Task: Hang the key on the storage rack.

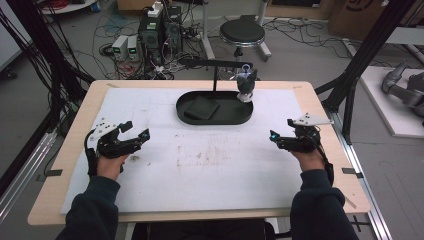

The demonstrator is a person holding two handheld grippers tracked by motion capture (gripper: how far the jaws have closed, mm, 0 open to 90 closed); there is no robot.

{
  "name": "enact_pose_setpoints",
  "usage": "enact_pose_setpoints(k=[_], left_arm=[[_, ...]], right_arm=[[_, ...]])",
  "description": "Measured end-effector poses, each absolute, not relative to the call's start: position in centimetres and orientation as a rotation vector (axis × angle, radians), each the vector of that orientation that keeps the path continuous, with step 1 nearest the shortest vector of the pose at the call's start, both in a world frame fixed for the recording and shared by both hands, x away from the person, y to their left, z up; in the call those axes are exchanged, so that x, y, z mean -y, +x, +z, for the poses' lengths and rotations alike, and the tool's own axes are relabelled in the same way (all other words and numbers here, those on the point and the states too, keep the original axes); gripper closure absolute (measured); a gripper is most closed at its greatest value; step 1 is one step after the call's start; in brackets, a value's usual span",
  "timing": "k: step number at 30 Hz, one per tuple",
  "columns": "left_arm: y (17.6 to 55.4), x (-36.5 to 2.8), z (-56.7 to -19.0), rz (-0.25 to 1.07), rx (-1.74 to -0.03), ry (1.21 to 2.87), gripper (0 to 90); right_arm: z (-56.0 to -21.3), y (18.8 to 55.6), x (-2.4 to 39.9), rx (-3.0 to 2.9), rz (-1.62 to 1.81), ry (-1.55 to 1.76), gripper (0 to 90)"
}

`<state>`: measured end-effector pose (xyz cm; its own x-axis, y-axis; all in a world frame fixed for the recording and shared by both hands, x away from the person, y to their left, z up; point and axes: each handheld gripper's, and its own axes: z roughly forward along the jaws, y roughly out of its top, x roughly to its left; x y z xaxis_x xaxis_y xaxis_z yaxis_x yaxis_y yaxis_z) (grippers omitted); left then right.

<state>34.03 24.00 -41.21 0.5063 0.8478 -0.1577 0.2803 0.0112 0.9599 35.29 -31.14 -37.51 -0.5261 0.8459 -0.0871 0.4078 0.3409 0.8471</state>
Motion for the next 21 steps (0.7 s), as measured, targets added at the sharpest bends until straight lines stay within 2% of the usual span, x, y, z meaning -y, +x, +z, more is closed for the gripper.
enact_pose_setpoints(k=[21], left_arm=[[33.1,-23.6,-41.0,0.614,-0.967,1.547,20.2]], right_arm=[[-39.7,32.0,31.5,-2.041,1.079,1.1,21.1]])
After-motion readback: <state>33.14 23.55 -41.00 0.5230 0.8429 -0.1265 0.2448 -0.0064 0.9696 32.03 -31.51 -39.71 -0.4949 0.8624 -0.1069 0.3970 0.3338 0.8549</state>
